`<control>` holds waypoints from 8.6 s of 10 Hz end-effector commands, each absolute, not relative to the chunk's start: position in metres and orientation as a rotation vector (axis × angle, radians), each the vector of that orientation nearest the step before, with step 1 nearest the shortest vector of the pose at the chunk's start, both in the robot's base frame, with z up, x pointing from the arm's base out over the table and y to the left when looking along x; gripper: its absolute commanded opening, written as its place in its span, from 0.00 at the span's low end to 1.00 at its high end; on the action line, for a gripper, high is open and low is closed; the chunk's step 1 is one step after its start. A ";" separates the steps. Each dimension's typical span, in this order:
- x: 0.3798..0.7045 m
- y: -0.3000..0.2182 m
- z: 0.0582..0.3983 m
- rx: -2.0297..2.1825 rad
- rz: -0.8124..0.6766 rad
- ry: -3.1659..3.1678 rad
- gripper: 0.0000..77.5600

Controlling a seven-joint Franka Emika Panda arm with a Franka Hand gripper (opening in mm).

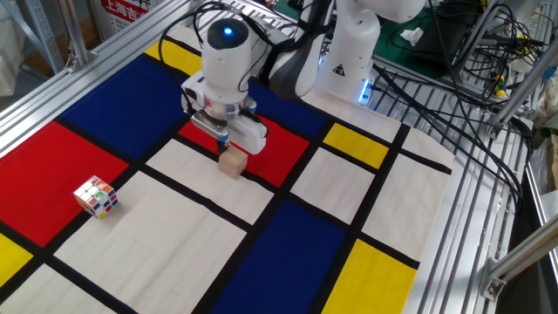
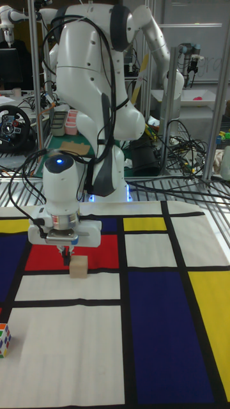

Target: Use the gripper to push the small block from left to right

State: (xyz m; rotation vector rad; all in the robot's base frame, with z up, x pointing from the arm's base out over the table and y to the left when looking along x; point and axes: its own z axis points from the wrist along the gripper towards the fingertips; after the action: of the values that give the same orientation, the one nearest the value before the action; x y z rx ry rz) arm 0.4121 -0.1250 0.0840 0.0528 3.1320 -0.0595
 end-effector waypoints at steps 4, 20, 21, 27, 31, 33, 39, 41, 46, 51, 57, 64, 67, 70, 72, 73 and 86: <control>0.407 -0.117 0.090 0.102 -0.056 3.121 0.00; 0.409 -0.085 0.085 0.112 0.051 3.089 0.00; 0.409 -0.083 0.087 0.108 0.051 3.090 0.00; 0.412 -0.083 0.084 0.071 0.030 3.095 0.00; 0.412 -0.083 0.084 0.013 -0.105 3.131 0.00; 0.412 -0.083 0.084 -0.134 -0.069 3.146 0.00; 0.412 -0.077 0.084 -0.128 -0.040 3.115 0.00; 0.411 -0.065 0.083 -0.092 -0.039 3.110 0.00; 0.406 -0.028 0.085 -0.003 -0.030 3.099 0.00; 0.400 -0.003 0.085 0.069 -0.013 3.084 0.00; 0.413 -0.001 0.095 0.165 -0.002 3.025 0.00; 0.426 -0.004 0.101 0.210 0.020 3.037 0.00; 0.426 -0.003 0.098 0.287 -0.041 3.119 0.00; 0.429 -0.001 0.088 0.287 -0.053 3.115 0.00; 0.429 -0.001 0.088 0.287 -0.050 3.115 0.00; 0.430 -0.001 0.087 0.284 -0.040 3.116 0.00; 0.429 0.016 0.087 0.204 -0.089 3.117 0.00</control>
State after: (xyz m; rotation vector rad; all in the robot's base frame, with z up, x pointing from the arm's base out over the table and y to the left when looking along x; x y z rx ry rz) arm 0.4277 0.0165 0.0865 0.2954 3.0715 -0.0299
